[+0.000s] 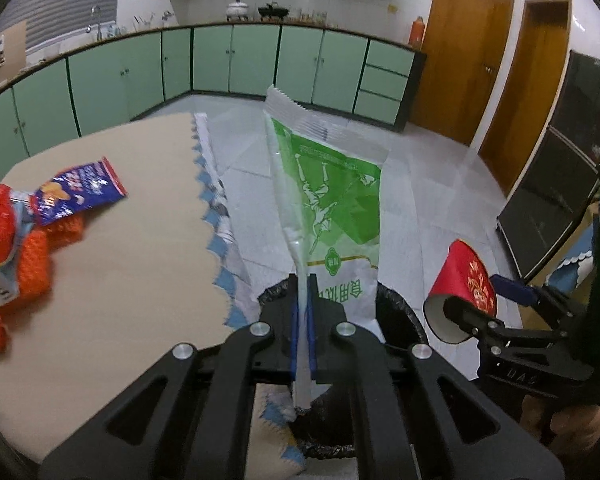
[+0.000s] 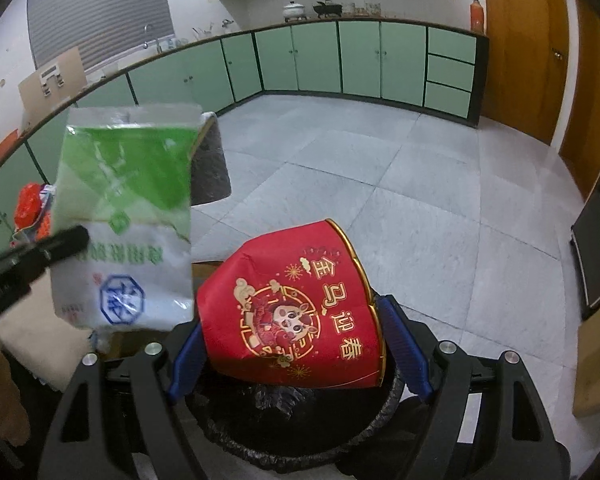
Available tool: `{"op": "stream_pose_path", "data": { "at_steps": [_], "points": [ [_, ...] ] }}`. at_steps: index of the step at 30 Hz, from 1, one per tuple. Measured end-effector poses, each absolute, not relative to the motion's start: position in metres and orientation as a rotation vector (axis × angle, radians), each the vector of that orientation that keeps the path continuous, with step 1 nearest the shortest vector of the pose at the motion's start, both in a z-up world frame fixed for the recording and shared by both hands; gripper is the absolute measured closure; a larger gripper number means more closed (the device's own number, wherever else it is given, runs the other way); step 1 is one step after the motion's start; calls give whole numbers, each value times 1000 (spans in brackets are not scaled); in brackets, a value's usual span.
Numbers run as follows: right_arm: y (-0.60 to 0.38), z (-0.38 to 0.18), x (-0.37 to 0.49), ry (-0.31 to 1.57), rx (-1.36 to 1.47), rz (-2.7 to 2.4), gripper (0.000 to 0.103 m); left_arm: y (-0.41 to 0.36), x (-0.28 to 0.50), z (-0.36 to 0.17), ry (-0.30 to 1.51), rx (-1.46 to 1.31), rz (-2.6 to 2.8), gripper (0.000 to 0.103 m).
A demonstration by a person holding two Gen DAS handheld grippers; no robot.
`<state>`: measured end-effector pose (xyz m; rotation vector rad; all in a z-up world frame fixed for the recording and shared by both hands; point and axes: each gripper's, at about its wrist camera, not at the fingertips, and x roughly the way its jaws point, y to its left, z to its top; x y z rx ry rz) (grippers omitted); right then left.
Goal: Collect trash
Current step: 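Carry the pouch and red cup over the black bin and release both, then move both tools back over the trash pile on the table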
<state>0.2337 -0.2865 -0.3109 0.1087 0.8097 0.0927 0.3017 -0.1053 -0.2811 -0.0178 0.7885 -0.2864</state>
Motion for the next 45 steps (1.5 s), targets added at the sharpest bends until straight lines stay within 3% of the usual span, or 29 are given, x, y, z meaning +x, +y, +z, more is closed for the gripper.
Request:
{"op": "stream_pose_path", "data": {
  "at_steps": [16,20,24,28,37,39,42,45],
  "points": [
    [-297,-310,243,827,134,87,21,-111,300,-284,794,-5,-281,95],
    [-296,-305,242,814,128,77,21,-105,293,-276,764,-9,-254,69],
    [-287,-298,239,785,76,78,20,-94,286,-267,745,-18,-235,69],
    [-279,-289,233,733,38,108,10,-77,275,-259,720,-24,-195,63],
    [-235,-266,241,761,-6,187,10,-20,241,-234,656,-50,-57,41],
    [-219,-260,243,757,-14,231,10,-3,231,-227,638,-62,-13,32],
    [-190,-251,245,746,-13,322,11,25,216,-219,607,-69,56,28],
    [-154,-242,250,740,-25,425,20,56,201,-214,572,-66,138,26]
  ]
}}
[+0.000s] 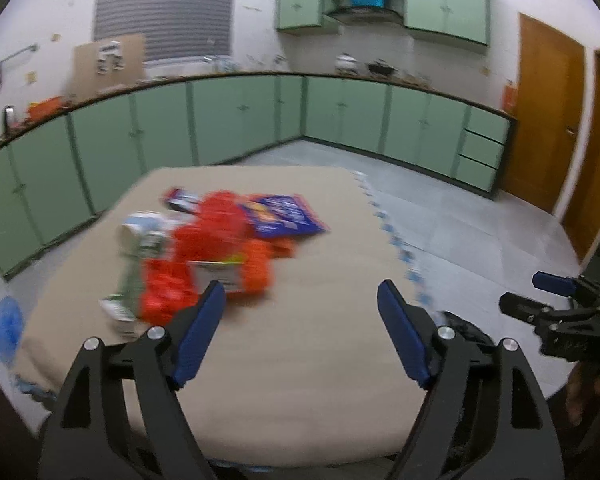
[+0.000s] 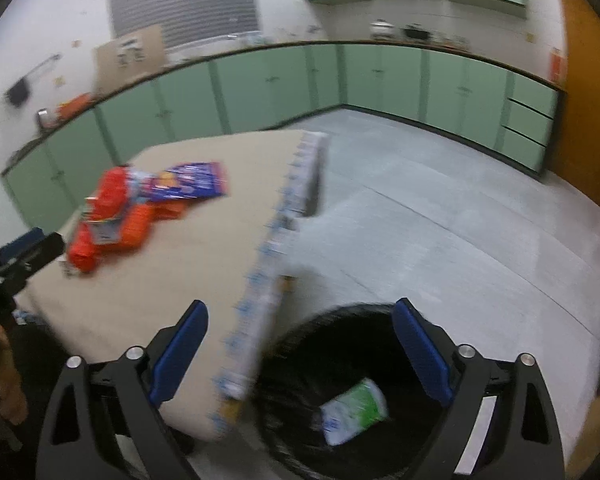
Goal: Collect trash
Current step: 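Move both tools back over the trash pile on the table, then grasp a red plastic bag with the right tool while the left tool grasps another red bag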
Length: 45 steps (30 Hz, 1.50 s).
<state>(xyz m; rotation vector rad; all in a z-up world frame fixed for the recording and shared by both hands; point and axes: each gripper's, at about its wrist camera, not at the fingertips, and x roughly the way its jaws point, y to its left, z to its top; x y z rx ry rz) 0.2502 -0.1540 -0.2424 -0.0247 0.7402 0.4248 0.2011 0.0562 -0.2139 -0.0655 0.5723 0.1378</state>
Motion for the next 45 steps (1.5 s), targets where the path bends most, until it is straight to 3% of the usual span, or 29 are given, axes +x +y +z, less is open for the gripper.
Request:
{"op": "stream_pose_path", "data": {
  "at_steps": [3,11,21,25,27,28,32,40,45],
  "points": [
    [-114,-236,256,727,-61,509,29,86,194,-211,548,-65,214,26],
    [-13,-219,285,664,-94,675,29,145,192,-216,525,-77,318,26],
    [87,-230,333,697,-111,767,30,192,213,-217,523,-118,316,40],
    [112,-243,347,730,-149,774,30,200,214,-222,533,-124,316,40],
    [117,-251,351,758,-159,787,48,201,213,-227,544,-128,312,40],
    [119,-255,352,784,-159,807,71,201,213,-230,551,-131,309,40],
    [111,-251,348,762,-158,814,94,197,215,-237,568,-137,289,40],
    [61,-214,328,679,-86,797,96,172,226,-249,598,-102,241,41],
    [24,-206,320,661,-37,754,96,161,237,-262,638,-76,231,46]
  ]
}}
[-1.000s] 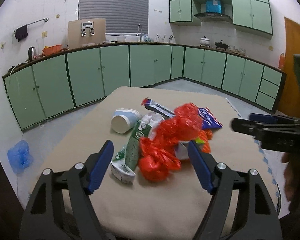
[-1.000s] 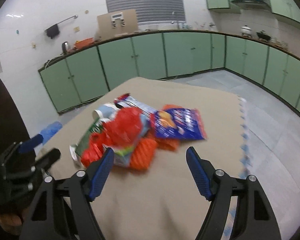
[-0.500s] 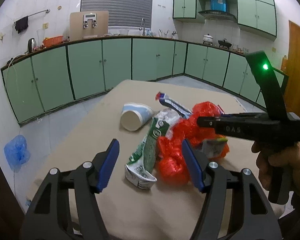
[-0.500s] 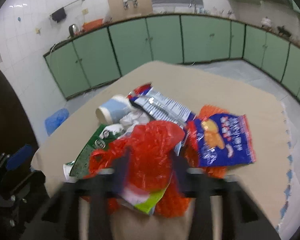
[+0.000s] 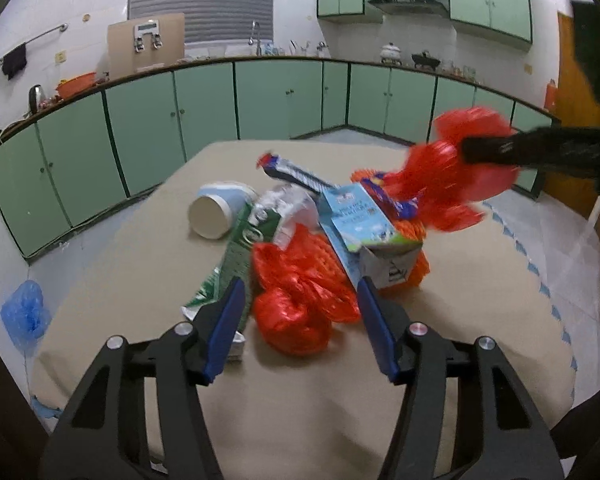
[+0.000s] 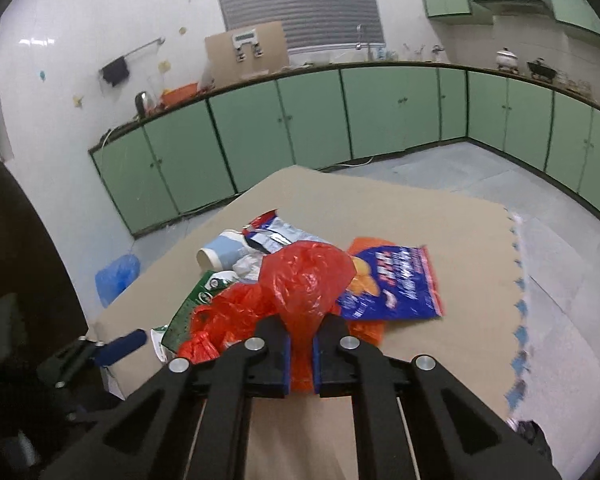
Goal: Collect trash
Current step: 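Grasp a red plastic bag with the right tool while the left tool grasps another red bag, then carry both red bags over the black bin and release them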
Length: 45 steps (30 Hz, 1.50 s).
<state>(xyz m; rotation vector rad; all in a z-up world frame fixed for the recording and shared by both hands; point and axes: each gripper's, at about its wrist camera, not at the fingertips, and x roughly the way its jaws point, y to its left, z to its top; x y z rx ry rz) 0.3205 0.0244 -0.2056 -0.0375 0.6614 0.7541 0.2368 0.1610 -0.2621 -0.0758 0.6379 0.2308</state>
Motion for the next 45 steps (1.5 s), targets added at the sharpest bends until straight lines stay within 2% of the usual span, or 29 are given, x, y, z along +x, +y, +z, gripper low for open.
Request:
{"op": "stream_pose_path", "data": {
  "at_steps": [6,7,8,10,12,14,23,30,36,45],
  "points": [
    [-9,-205,316,665,4,715,96,163,255,-285,708,-69,247,47],
    [-13,-205,316,666,9,709,96,164,259,-288,723,-66,253,49],
    [-16,-205,316,668,14,705,96,165,260,-289,731,-68,256,66],
    [-22,-205,315,670,24,694,96,167,259,-287,723,-85,257,73],
    [-28,-206,312,673,30,685,96,166,255,-281,701,-90,255,96],
    [-35,-205,309,674,37,677,96,164,249,-273,681,-93,254,101],
    [-94,-196,284,668,76,599,96,154,220,-242,615,-133,233,103],
    [-156,-195,262,673,116,491,96,117,203,-213,570,-129,158,103],
    [-210,-208,247,696,167,395,96,52,209,-197,553,-104,2,103],
    [-287,-255,243,769,237,236,96,-63,238,-212,597,-36,-273,103]
  ]
}}
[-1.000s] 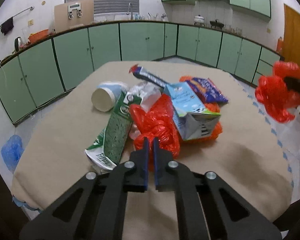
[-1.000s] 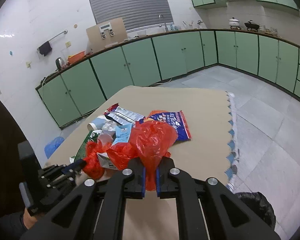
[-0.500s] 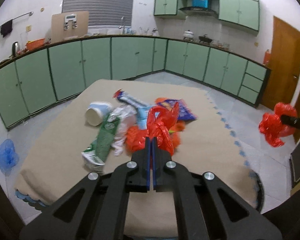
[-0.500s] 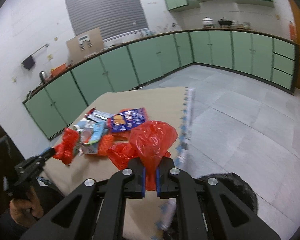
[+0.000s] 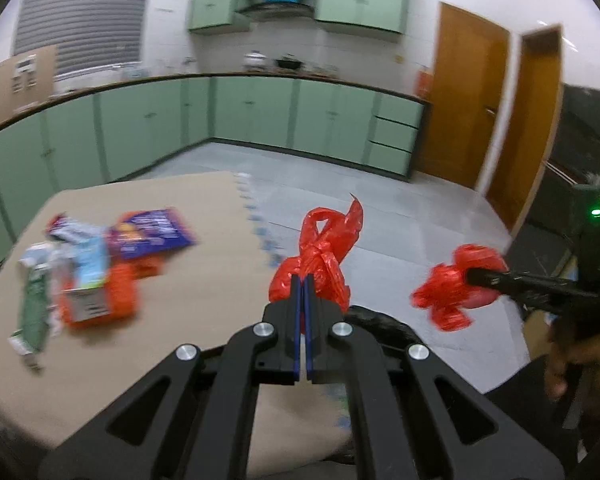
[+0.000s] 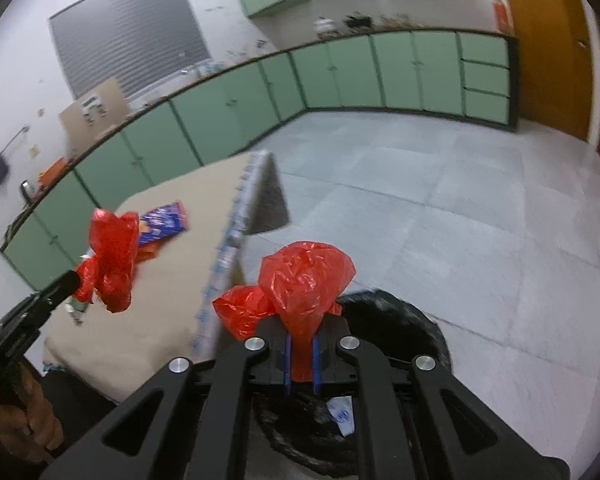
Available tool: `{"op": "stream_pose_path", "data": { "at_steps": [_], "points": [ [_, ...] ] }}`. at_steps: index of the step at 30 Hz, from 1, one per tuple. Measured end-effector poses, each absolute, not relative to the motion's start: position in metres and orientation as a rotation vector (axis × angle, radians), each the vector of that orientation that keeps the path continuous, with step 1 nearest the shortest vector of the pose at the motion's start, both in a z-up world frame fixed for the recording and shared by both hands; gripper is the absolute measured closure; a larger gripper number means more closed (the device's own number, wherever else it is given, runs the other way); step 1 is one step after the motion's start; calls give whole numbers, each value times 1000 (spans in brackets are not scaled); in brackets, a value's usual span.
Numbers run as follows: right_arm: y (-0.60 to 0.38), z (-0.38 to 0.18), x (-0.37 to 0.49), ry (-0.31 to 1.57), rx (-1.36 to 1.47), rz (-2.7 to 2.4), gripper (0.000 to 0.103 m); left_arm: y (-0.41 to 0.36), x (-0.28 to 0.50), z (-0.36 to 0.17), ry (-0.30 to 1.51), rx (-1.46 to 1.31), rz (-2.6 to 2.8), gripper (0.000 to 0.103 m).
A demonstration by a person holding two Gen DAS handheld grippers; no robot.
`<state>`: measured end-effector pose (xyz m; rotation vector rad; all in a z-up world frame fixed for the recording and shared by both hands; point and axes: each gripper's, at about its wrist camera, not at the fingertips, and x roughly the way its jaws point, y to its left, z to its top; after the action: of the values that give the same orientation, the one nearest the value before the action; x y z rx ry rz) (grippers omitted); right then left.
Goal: Collect trash
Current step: 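Carry both red bags over the black bin and release them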
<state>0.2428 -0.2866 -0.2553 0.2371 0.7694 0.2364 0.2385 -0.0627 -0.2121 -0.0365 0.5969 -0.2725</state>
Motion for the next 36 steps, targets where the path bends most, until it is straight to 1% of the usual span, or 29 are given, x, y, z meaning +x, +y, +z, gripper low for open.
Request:
{"op": "stream_pose_path", "data": {
  "at_steps": [9,12,19,21,22,23,25,28,31,32,33,36],
  "points": [
    [-331,-335,259,893,274,155,96,-138,276,-268,674,21,-390,103],
    [-331,-348,264,919,254,155,96,-159,293,-302,746,60,-393,103],
    [-325,-380,291,1008,253,156,96,-193,315,-350,887,132,-366,103],
    [-322,-387,294,1024,247,165,93,-194,320,-357,905,147,-364,103],
    [-321,-390,295,1030,247,165,89,-195,323,-362,915,155,-360,103],
    [-321,-394,296,1039,247,166,83,-193,326,-367,927,159,-352,102],
    [-319,-398,300,1051,235,157,79,-193,332,-376,945,158,-339,98],
    [-321,-400,300,1055,235,148,79,-188,331,-387,964,147,-328,96],
    [-323,-399,301,1053,247,141,79,-188,331,-385,959,149,-327,96],
    [-323,-397,300,1048,248,139,79,-188,330,-382,956,146,-328,93],
    [-324,-396,300,1044,248,139,79,-188,329,-380,952,143,-327,86],
    [-325,-390,299,1030,252,135,79,-185,325,-371,931,138,-325,79]
  ]
}}
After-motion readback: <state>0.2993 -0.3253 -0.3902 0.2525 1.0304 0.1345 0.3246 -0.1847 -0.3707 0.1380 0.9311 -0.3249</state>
